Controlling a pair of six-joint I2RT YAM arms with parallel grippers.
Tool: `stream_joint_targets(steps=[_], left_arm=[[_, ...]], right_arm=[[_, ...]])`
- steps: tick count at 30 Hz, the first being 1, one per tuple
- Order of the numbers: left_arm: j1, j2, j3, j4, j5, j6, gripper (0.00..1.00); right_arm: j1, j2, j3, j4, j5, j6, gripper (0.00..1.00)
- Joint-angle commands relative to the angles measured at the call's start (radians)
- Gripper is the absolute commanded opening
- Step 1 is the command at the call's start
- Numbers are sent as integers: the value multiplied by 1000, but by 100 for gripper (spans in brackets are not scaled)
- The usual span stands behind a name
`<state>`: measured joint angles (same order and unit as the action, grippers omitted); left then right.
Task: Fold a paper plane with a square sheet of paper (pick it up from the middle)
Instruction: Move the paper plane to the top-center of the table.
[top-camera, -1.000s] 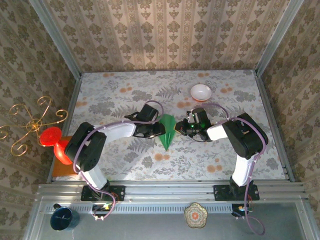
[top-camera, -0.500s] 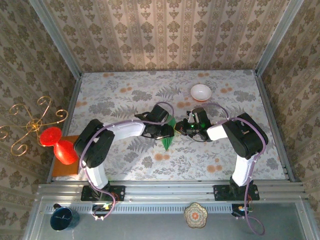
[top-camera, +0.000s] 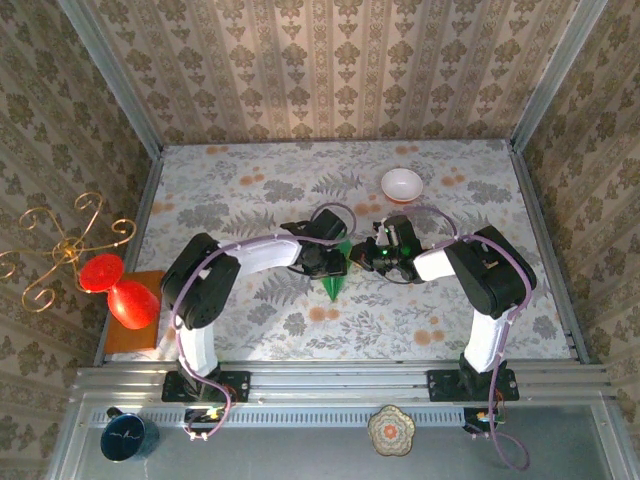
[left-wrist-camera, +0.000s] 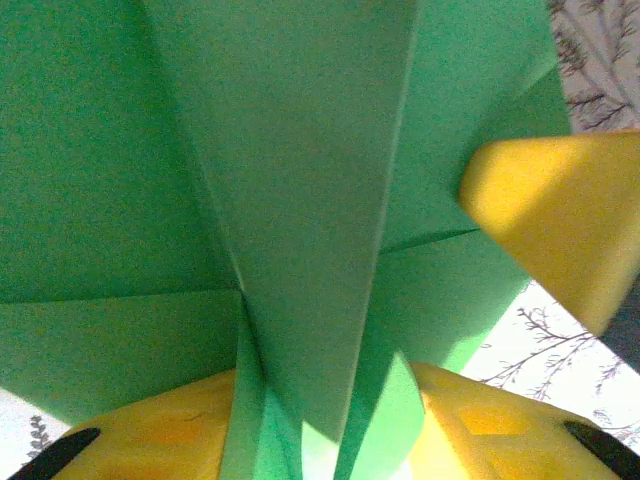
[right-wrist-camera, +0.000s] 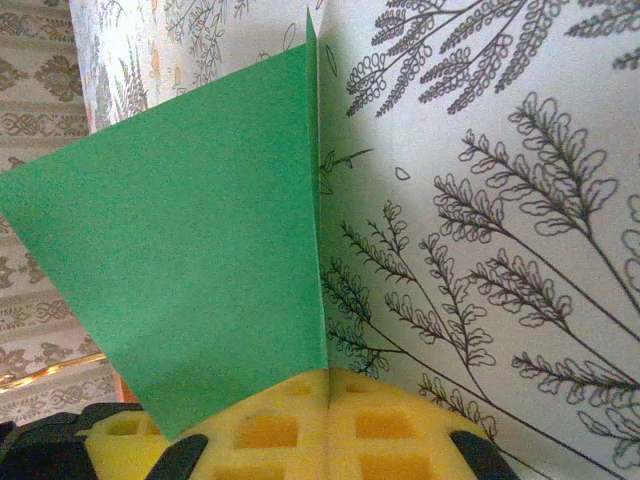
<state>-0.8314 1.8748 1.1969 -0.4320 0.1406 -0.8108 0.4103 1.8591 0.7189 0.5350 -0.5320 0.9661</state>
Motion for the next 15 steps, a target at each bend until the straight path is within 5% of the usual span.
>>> stream_joint_targets(steps=[1,15], left_arm=[[-12,22,48,-53,-22,28,43],[-18,38,77,-104,-66,33,34]], right_arm=[[5,-11,24,-9,-23,-1,2],[1,-42,25,-39,-15,-7,12]])
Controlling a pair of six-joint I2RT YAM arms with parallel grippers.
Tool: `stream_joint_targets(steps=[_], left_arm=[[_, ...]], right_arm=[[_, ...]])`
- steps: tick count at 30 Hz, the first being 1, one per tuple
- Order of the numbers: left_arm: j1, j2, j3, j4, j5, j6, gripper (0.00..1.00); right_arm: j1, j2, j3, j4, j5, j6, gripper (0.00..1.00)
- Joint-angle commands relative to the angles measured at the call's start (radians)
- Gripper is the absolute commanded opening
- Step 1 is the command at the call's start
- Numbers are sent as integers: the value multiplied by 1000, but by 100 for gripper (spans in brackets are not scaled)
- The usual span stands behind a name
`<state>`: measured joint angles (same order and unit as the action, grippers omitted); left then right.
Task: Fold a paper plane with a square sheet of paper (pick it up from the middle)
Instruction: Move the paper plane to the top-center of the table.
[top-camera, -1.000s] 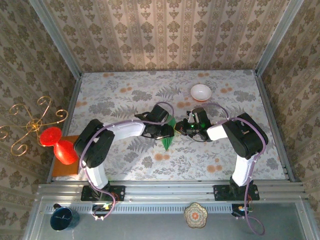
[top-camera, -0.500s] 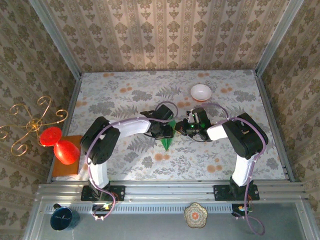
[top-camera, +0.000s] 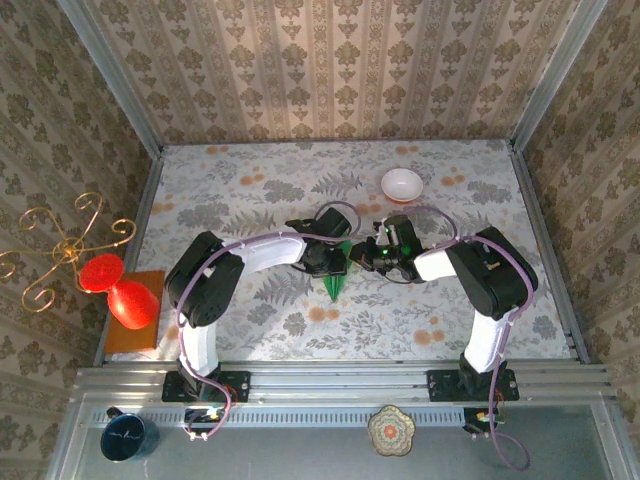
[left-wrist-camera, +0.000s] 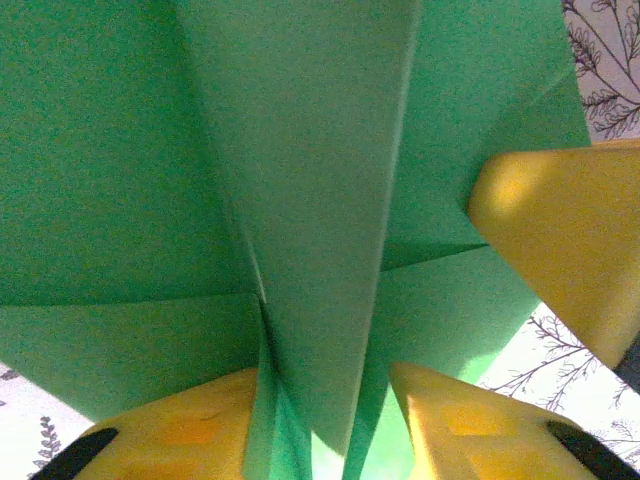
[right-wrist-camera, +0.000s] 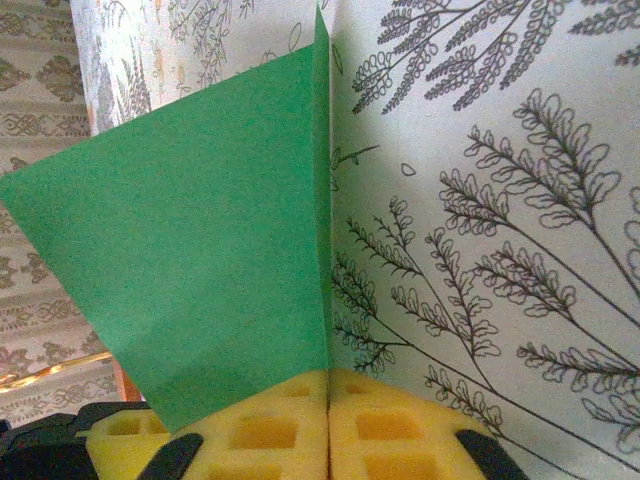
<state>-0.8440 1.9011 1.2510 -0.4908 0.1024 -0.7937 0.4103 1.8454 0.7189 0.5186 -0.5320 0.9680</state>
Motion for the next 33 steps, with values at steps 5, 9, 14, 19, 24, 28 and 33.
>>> stream_joint_targets(steps=[5,9,14,19,24,28,33], left_arm=[[-4,7,25,-52,-38,26,22],[3,4,29,-65,-52,40,15],[30,-20,37,-89,-80,77,10],[86,-40,65,-115,-107,158,9],[148,7,153,-142,-145,251,10],[176,100,287,-204,-188,311,11],[191,220,451,-282,-244,331,12]], right_arm=[[-3,-55,20,-40,-2,-14,23],[-10,-102,15,-105,47,-52,33],[-29,-157,1,-163,101,-95,39],[-42,-234,-16,-234,185,-144,48],[-55,-314,-40,-288,274,-188,58],[-66,-342,-52,-306,298,-196,59],[-79,-348,-65,-306,293,-193,59]])
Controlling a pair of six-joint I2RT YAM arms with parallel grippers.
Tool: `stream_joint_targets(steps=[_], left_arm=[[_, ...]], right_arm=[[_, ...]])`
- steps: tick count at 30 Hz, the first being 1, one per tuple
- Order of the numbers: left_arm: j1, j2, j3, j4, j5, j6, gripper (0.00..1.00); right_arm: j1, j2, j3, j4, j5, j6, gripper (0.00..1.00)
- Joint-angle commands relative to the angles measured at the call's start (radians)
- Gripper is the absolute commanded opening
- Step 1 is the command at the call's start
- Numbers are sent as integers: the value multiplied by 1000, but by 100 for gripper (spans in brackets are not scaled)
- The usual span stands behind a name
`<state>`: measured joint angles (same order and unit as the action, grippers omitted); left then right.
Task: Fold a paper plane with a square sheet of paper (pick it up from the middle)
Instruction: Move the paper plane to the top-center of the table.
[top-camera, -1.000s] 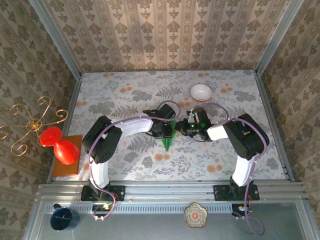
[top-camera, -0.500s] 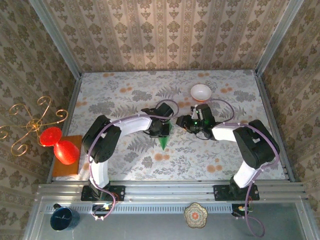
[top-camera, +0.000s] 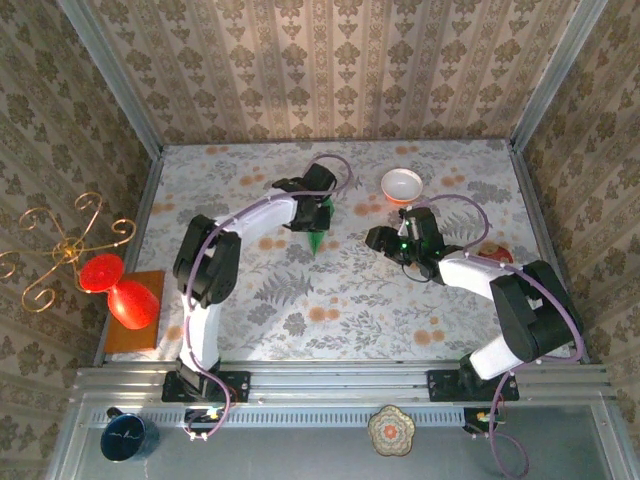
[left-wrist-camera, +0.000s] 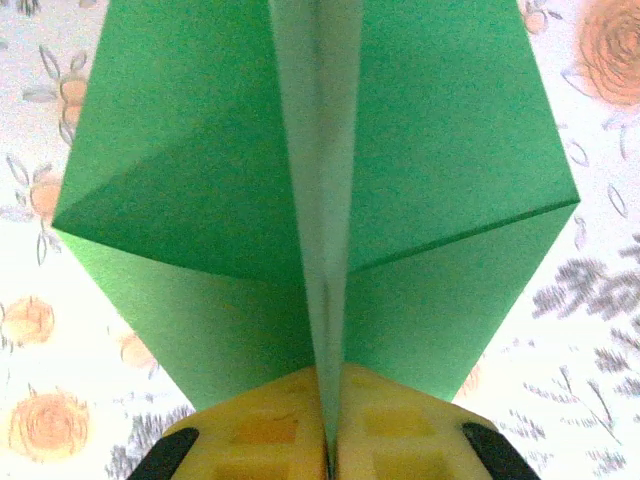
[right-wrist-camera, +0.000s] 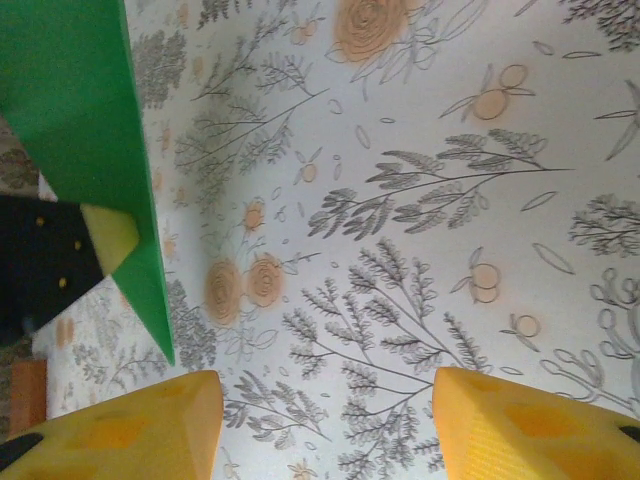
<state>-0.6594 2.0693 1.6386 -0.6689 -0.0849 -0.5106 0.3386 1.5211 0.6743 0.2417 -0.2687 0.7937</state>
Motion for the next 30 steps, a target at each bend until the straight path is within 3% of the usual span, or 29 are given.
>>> stream_joint_targets(steps=[1,9,30], left_arm=[[7,66,82,-110,-64,42,13],[9,158,186,-119,-69,19,15],[7,224,191,-87,-75,-20,34]], right_arm=[[-7,-25,-22,-26,26,-19,60],[-16,-33,-24,-29,8,-17,60],[-16,-32,-41,-25,16,-7,60]])
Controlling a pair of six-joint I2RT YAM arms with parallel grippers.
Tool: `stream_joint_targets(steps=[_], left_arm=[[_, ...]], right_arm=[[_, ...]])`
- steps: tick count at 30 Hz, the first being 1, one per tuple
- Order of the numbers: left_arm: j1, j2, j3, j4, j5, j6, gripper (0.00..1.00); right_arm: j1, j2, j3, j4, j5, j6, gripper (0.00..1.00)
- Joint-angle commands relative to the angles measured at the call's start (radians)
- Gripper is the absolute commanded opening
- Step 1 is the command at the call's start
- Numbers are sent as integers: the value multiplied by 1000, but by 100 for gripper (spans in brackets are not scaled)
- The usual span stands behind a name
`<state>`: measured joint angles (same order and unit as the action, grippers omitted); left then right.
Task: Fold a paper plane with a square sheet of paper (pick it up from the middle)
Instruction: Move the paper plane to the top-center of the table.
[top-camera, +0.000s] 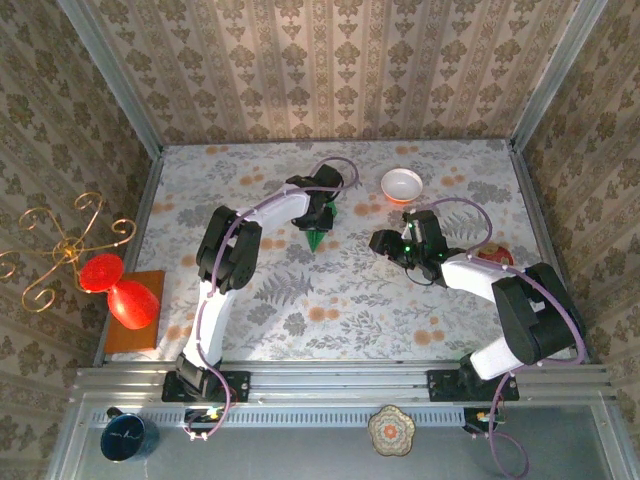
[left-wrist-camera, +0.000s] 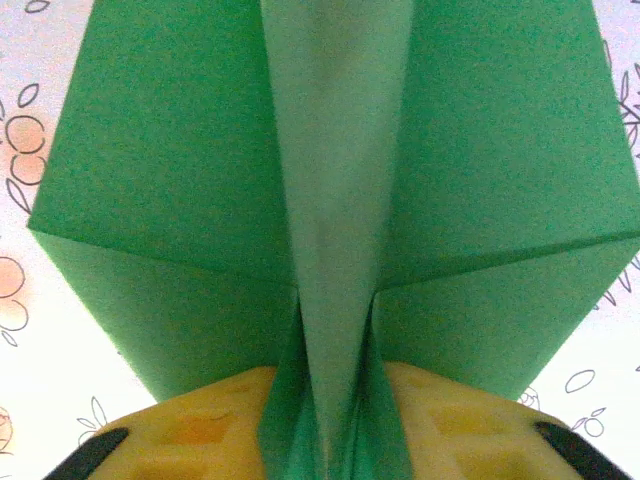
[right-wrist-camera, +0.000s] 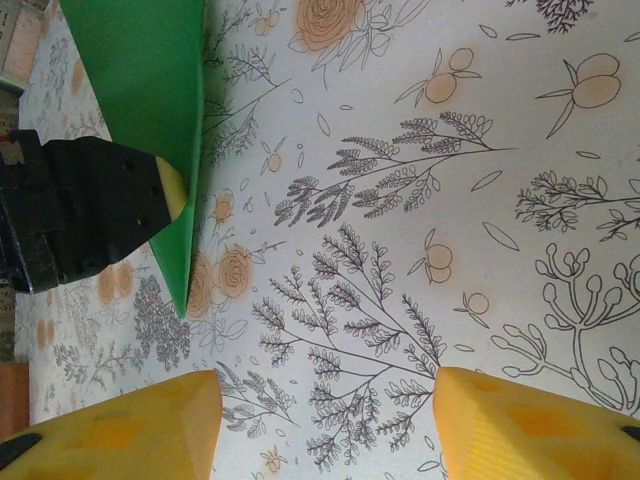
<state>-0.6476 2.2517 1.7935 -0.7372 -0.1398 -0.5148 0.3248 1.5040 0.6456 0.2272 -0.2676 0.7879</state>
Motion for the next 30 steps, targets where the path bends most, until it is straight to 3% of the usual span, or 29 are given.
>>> stream_joint_targets(steps=[1,20,30], left_arm=[[-4,48,42,-19,-23,-17,35],[27,208,279,-67,-94,-77,46],[13,120,317,-76,-66,-32,47]], right_arm=[[-4,-15,-12,-11,16,-1,60],[-6,-16,-8,-19,25,-8,60],[-14,-52,16,-55,43,-25,62]])
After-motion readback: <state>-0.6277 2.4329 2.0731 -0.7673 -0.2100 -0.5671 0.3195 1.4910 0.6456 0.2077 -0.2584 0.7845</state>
